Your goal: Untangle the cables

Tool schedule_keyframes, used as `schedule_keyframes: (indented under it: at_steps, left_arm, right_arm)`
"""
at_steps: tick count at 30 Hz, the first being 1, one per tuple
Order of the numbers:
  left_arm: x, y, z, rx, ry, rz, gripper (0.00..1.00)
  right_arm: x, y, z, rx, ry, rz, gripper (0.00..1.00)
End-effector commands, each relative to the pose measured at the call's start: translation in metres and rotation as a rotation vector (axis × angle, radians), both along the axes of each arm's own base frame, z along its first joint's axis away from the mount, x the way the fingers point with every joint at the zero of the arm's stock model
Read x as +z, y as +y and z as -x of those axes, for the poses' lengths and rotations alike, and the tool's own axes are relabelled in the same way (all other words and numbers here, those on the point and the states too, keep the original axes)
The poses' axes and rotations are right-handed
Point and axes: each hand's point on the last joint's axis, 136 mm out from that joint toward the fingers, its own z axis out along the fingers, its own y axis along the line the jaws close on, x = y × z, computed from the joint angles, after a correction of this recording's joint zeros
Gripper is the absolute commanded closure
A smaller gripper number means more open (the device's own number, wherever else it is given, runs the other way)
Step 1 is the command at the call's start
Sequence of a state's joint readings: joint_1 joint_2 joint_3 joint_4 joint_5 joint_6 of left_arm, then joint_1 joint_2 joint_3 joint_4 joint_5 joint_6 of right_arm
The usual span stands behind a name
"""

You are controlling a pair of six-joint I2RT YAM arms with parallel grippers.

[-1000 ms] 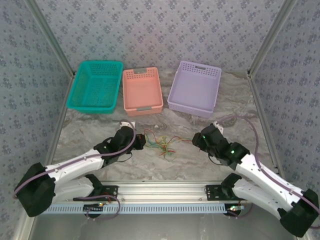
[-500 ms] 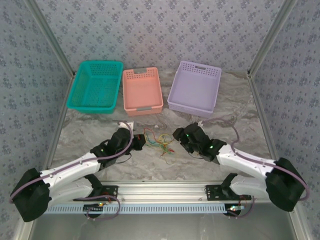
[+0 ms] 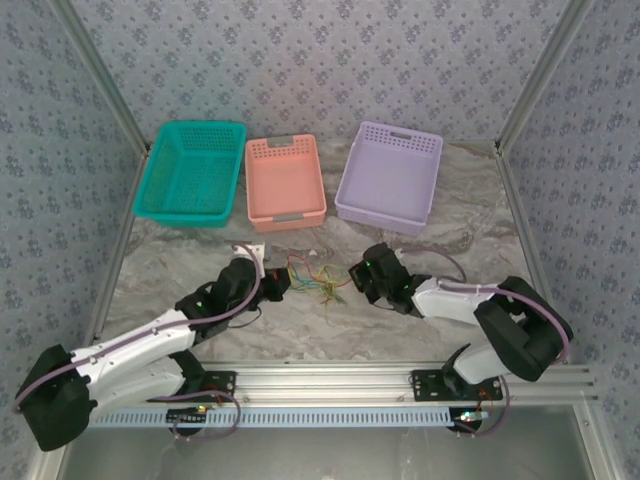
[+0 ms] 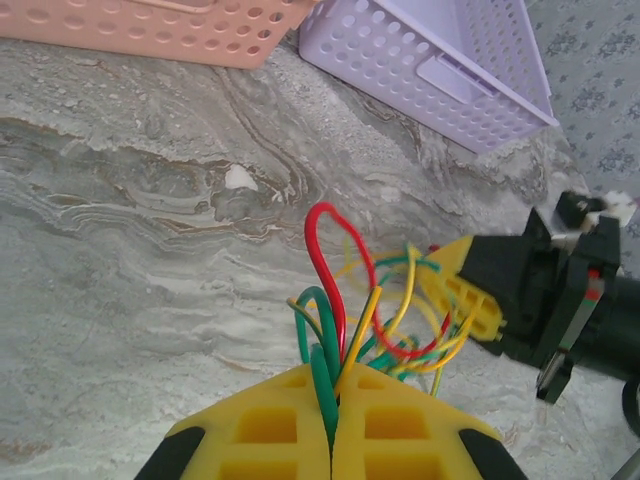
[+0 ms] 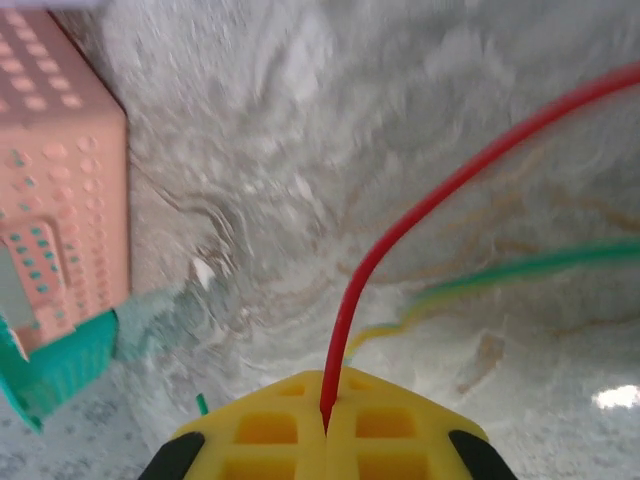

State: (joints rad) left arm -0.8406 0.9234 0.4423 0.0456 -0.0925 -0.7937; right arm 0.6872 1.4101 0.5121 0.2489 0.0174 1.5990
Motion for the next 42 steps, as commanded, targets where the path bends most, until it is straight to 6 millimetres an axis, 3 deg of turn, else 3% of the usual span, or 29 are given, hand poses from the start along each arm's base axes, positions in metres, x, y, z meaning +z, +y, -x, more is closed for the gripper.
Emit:
schedule_keyframes:
  at_steps: [1, 5, 10, 14, 19, 22, 26, 30, 32, 35, 42]
  left_arm:
    - [-0.003, 0.018, 0.000, 0.064, -0.004, -0.062, 1.00]
    - [-0.025, 0.048, -0.001, 0.180, 0.050, -0.184, 1.00]
    - [-0.043, 0.068, -0.003, 0.272, 0.096, -0.287, 1.00]
    - [-0.046, 0.062, -0.009, 0.263, 0.103, -0.298, 1.00]
    - [-0.052, 0.056, -0.018, 0.264, 0.126, -0.347, 1.00]
    - [-0.050, 0.047, -0.023, 0.240, 0.122, -0.334, 1.00]
    - [-0.032, 0.027, -0.029, 0.187, 0.107, -0.276, 0.98]
    - [0.000, 0.012, -0.030, 0.140, 0.046, -0.219, 0.55]
    - [0.020, 0.008, -0.028, 0.121, 0.004, -0.190, 0.41]
    - [0.048, 0.000, -0.026, 0.076, -0.054, -0.159, 0.32]
    - [0.106, -0.029, -0.015, -0.063, -0.097, 0.000, 0.25]
  right_arm:
    - [0.030, -0.036, -0.005, -0.054, -0.075, 0.085, 1.00]
    - [0.093, -0.098, 0.001, -0.130, -0.196, 0.223, 1.00]
    - [0.149, -0.148, 0.005, -0.156, -0.269, 0.277, 1.00]
    - [0.189, -0.156, 0.000, -0.108, -0.342, 0.309, 1.00]
    - [0.217, -0.163, 0.000, -0.086, -0.375, 0.398, 1.00]
    - [0.232, -0.156, -0.002, -0.041, -0.413, 0.397, 1.00]
    - [0.243, -0.140, -0.004, 0.039, -0.454, 0.426, 1.00]
    - [0.246, -0.128, -0.002, 0.100, -0.474, 0.424, 1.00]
    - [0.249, -0.121, -0.001, 0.135, -0.486, 0.413, 1.00]
    - [0.256, -0.109, -0.002, 0.194, -0.511, 0.404, 1.00]
    - [0.276, -0.072, -0.002, 0.398, -0.626, 0.392, 1.00]
